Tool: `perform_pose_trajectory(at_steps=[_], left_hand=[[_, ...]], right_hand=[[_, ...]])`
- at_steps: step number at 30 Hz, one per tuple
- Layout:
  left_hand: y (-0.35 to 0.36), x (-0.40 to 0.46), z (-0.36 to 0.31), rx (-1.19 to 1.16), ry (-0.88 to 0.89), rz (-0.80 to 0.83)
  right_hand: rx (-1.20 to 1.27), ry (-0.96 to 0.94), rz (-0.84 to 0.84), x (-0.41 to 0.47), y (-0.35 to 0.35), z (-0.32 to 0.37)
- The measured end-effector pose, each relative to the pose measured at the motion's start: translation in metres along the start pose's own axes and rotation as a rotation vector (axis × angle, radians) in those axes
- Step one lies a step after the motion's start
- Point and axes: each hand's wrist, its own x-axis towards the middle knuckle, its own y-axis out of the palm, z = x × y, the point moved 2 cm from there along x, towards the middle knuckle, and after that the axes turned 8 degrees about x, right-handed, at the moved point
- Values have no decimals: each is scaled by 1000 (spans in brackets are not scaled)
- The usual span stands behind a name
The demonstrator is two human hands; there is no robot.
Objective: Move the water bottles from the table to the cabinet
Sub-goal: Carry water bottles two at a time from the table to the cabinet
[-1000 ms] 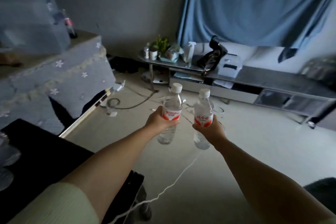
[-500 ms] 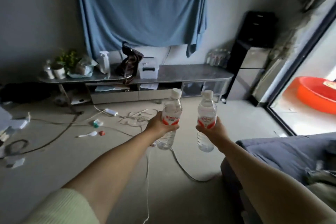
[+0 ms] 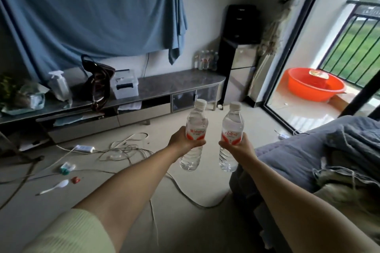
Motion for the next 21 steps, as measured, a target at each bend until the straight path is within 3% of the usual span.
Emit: perform_pose_trajectory(at_steps=[9, 21], left_hand=[[-6, 83, -14, 6, 13, 58], [32, 222, -43, 44, -18, 94]], right_hand=[[87, 50, -104, 57, 3, 5], [102, 81, -15, 206, -20, -12]])
